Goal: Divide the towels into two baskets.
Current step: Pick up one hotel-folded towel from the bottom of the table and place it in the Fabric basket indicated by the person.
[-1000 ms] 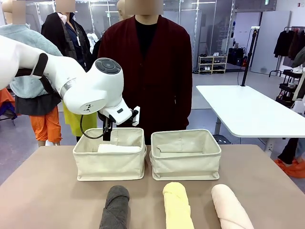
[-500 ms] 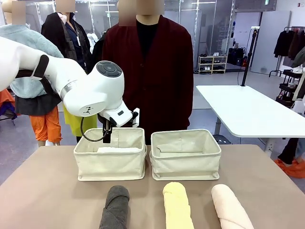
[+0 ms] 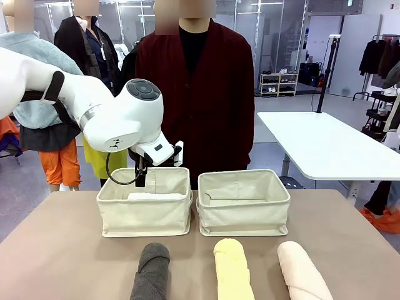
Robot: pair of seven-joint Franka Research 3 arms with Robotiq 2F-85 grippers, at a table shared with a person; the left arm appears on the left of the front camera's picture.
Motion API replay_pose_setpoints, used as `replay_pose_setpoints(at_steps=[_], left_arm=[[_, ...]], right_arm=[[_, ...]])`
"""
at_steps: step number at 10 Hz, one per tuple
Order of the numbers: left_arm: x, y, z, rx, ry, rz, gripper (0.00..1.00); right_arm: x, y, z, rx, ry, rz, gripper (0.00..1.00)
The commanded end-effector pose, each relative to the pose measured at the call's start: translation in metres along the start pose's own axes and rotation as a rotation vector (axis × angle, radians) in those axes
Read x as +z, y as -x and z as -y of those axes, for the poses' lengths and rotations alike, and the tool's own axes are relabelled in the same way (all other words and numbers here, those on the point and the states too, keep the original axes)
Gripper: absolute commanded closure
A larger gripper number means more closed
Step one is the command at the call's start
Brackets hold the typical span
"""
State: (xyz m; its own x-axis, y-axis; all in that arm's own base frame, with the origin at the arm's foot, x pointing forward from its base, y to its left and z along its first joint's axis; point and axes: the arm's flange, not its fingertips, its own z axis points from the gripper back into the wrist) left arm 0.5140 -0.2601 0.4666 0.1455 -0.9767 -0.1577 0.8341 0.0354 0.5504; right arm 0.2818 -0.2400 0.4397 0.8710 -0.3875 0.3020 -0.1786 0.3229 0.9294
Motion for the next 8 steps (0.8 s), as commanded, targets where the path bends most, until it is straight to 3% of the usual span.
replay_pose_setpoints(at_steps=[1,2,4,6,8], left_arm=[[0.0,0.0,0.0,0.0,0.0,0.0,0.0],[0.037,0.017,-0.003,0.083,0.068,0.068,0.0],[0.08,0.062,0.011,0.222,0.232,0.081,0.0],[0.1,0.108,0.041,0.375,0.455,0.204,0.0],[0.1,0.17,0.068,0.564,0.646,0.388,0.0]], right_arm=[[0.002,0.002,-0.003,0.01,-0.003,-0.003,0.0],[0.002,0.002,-0.003,0.01,-0.003,-0.003,0.0],[0.002,0.002,-0.003,0.01,-0.003,-0.003,0.0],[0.002,0.002,-0.003,0.01,-0.003,-0.003,0.0],[0.002,0.002,-0.003,0.01,-0.003,-0.003,0.0]])
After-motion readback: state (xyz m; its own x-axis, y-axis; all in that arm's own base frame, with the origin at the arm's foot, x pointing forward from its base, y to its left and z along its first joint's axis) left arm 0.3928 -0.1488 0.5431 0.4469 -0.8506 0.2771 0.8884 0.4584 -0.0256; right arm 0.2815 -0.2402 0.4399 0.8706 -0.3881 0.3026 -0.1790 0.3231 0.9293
